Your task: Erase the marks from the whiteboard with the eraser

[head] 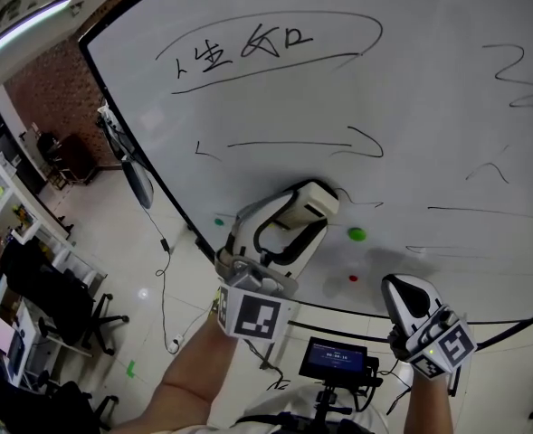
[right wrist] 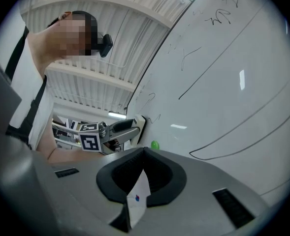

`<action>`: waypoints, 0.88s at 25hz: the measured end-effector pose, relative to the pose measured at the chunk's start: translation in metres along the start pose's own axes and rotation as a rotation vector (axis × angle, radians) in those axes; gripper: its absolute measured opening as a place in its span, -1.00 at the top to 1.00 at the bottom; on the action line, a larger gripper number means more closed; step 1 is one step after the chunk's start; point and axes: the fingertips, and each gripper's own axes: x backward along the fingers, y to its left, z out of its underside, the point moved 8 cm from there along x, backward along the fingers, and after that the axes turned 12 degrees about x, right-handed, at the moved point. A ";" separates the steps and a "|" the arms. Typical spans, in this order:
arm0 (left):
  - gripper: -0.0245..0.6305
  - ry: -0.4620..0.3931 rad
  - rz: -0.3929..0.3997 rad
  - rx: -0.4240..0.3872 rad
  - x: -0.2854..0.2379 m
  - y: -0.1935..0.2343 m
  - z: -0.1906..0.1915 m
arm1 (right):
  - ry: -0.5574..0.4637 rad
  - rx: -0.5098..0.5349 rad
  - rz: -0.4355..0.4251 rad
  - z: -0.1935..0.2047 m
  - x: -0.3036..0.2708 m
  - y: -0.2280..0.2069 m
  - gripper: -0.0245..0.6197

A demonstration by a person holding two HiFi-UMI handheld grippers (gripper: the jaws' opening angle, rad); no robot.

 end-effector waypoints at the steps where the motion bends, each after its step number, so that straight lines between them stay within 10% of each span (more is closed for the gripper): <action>1: 0.09 0.019 0.000 -0.002 0.002 0.000 0.003 | 0.000 -0.002 -0.003 0.000 -0.001 0.001 0.89; 7: 0.09 -0.078 -0.084 0.085 0.012 0.034 0.002 | -0.016 0.007 0.005 -0.001 -0.005 -0.001 0.89; 9: 0.09 0.005 -0.192 0.162 0.018 0.054 0.011 | -0.040 0.025 0.004 -0.005 -0.011 -0.008 0.89; 14: 0.10 -0.092 -0.346 0.083 0.008 0.059 -0.007 | -0.032 0.023 0.017 -0.002 -0.003 -0.009 0.89; 22: 0.10 -0.123 -0.179 -0.026 -0.019 -0.008 -0.028 | -0.023 0.013 0.029 0.002 0.009 -0.013 0.89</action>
